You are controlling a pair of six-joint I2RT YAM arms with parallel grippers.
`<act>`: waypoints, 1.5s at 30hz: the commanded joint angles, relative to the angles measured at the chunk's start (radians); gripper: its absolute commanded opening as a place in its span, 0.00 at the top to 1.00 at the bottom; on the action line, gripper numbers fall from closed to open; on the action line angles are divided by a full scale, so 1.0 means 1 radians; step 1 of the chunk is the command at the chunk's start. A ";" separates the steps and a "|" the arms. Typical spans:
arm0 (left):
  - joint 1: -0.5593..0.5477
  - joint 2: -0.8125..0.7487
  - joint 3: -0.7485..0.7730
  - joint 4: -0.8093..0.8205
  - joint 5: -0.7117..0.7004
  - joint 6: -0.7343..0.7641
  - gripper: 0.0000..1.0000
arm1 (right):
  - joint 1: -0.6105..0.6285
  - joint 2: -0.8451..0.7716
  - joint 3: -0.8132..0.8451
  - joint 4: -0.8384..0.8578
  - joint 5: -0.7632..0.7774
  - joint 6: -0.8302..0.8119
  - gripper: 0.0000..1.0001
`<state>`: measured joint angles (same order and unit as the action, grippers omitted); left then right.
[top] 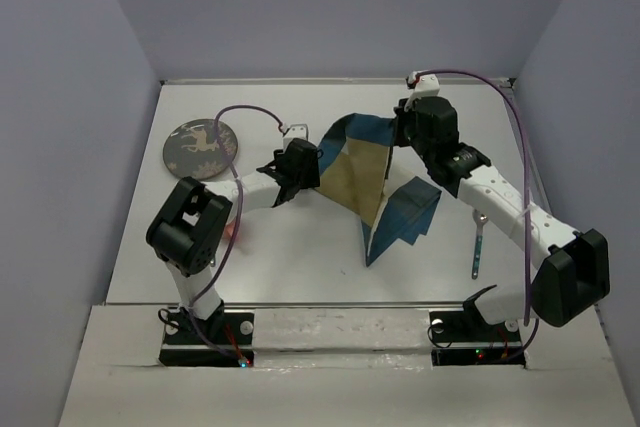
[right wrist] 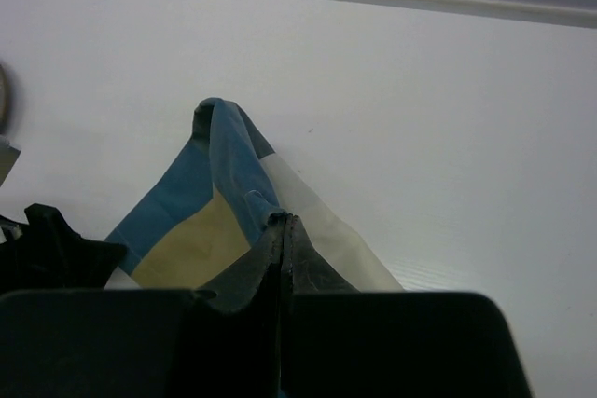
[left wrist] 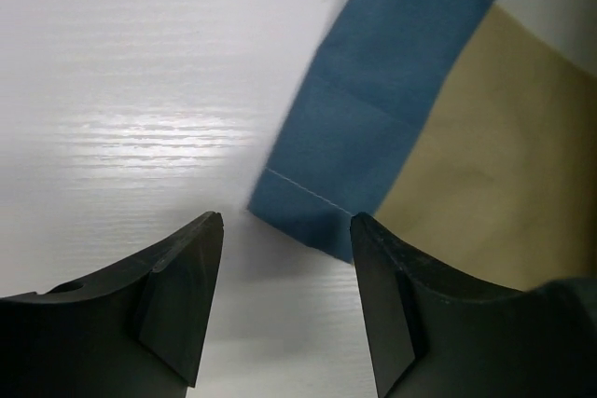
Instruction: Set the dinner table for one person
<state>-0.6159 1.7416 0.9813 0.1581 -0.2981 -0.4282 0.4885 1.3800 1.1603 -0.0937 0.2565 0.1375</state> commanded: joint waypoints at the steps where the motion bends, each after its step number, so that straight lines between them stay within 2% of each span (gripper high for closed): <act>1: 0.015 0.036 0.071 -0.054 -0.038 0.057 0.33 | -0.014 -0.042 -0.025 0.078 -0.034 0.017 1.00; 3: 0.025 0.052 0.082 -0.054 -0.033 0.063 0.34 | -0.024 -0.041 -0.031 0.083 -0.045 0.020 1.00; 7: 0.036 0.111 0.128 -0.066 -0.006 0.085 0.51 | -0.024 -0.038 -0.040 0.081 -0.072 0.030 1.00; 15: 0.045 0.162 0.149 -0.086 0.051 0.079 0.56 | -0.024 -0.053 -0.050 0.081 -0.063 0.030 1.00; 18: 0.051 0.165 0.142 -0.088 0.069 0.075 0.54 | -0.024 -0.059 -0.050 0.081 -0.068 0.031 1.00; 20: 0.054 0.171 0.138 -0.086 0.070 0.077 0.76 | -0.024 -0.062 -0.053 0.083 -0.072 0.034 1.00; 21: 0.054 0.171 0.138 -0.086 0.068 0.077 0.99 | -0.024 -0.064 -0.054 0.081 -0.071 0.036 1.00; 25: 0.054 0.119 0.142 -0.086 0.070 0.069 1.00 | -0.033 -0.081 -0.057 0.081 -0.051 0.027 1.00; 30: 0.054 -0.085 0.206 -0.140 0.025 0.100 1.00 | -0.100 -0.148 -0.048 0.032 -0.049 0.051 1.00; 40: 0.053 -0.439 0.306 -0.301 -0.033 0.164 1.00 | -0.110 -0.344 0.009 -0.121 -0.039 0.071 1.00; 45: 0.053 -0.487 0.361 -0.339 -0.076 0.209 1.00 | -0.110 -0.363 0.082 -0.159 0.001 0.062 1.00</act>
<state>-0.5655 1.2572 1.2926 -0.1196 -0.3210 -0.2779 0.3790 1.0321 1.1561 -0.2230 0.2111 0.2062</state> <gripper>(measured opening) 0.014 0.009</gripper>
